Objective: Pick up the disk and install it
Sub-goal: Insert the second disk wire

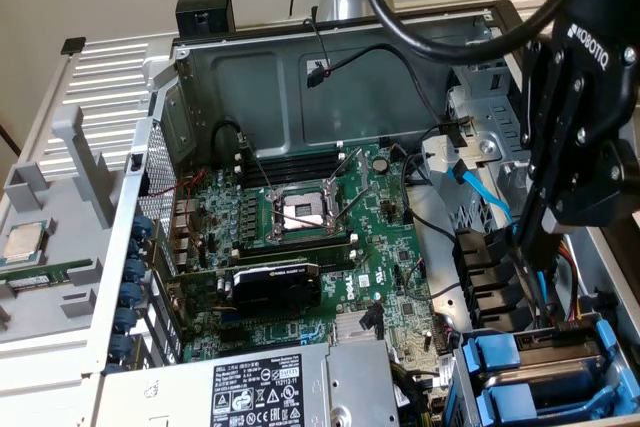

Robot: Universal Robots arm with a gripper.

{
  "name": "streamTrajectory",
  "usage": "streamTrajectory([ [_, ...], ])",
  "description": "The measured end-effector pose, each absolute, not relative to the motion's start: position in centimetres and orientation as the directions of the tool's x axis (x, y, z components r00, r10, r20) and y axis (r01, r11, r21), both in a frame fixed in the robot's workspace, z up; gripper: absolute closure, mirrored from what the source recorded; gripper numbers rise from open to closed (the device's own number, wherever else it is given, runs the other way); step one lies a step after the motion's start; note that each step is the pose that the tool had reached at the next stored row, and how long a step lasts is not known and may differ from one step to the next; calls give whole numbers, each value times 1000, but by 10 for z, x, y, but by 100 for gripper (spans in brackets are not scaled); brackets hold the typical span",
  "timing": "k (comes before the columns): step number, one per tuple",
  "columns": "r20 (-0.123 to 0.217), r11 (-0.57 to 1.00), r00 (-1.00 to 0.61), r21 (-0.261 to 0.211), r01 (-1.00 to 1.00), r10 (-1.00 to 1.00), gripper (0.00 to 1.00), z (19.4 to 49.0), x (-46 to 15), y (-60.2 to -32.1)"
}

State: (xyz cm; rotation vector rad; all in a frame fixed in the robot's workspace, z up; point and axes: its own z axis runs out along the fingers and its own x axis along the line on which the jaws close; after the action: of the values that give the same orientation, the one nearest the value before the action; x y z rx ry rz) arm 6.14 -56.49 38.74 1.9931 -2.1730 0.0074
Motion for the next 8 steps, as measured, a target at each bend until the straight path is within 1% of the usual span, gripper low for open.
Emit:
streamTrajectory([
  [5,141,94,-76,126,-988,-987,84,390,61,-580],
  [8,131,93,-76,127,-988,-988,84,390,61,-587],
])
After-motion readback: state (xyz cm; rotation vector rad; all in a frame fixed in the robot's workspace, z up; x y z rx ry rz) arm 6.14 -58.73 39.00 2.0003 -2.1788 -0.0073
